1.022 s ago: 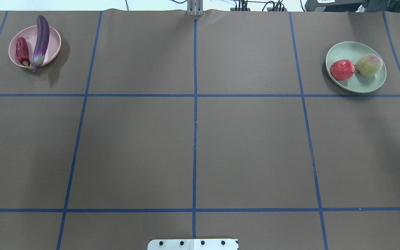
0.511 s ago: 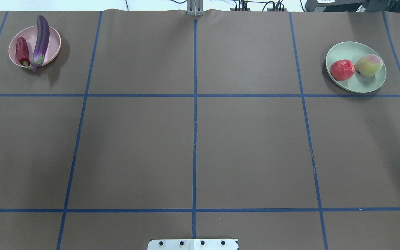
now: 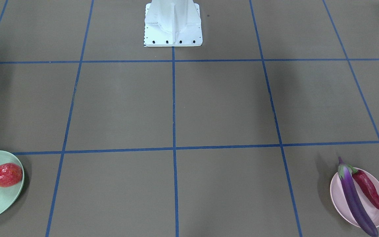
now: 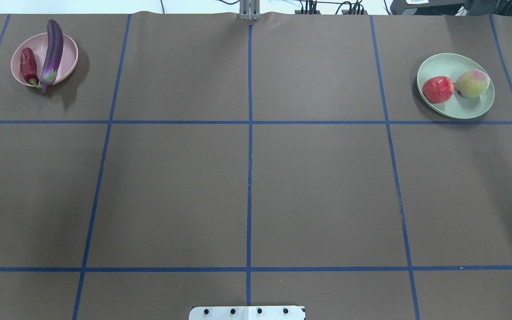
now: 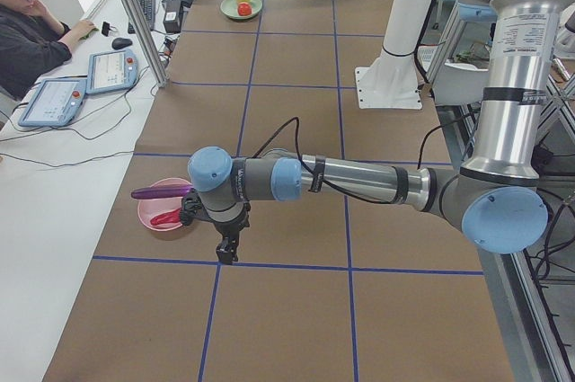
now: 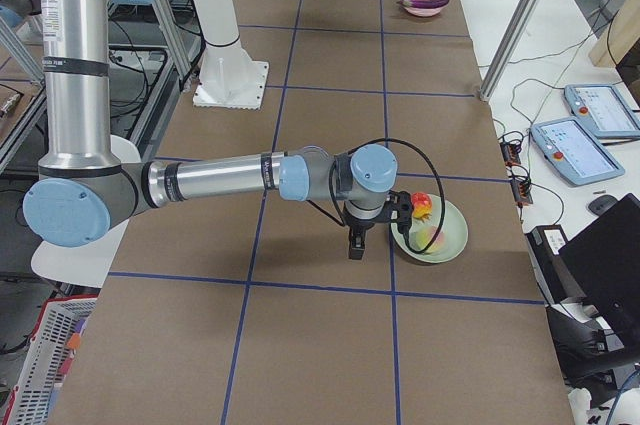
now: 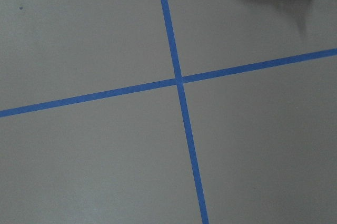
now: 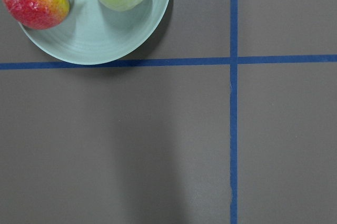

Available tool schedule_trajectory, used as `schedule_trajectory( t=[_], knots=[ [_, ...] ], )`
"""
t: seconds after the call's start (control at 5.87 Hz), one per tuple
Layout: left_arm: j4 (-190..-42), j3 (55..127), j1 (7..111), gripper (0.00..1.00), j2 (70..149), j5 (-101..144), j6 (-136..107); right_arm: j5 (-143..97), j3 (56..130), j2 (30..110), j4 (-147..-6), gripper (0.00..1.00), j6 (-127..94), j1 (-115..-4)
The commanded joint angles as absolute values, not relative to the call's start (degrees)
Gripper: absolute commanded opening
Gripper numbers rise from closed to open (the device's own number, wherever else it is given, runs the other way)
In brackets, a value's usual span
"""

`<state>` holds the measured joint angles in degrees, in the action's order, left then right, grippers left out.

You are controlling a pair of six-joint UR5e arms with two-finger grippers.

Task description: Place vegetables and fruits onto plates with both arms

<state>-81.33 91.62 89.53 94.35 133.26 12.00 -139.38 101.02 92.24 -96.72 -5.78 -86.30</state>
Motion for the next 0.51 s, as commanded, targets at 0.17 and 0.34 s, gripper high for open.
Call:
schedule_trajectory(
  t=[0.17, 0.34],
  knots=[
    [-90.57, 87.39, 89.47, 1.00, 92.19, 133.24, 11.34, -139.92, 101.07, 92.29, -96.68, 1.00, -5.80, -86.57],
    [-90.27, 87.45, 89.39, 1.00, 92.55, 133.33, 11.34, -140.01, 101.07, 92.29, -96.68, 1.00, -5.80, -86.75]
  ],
)
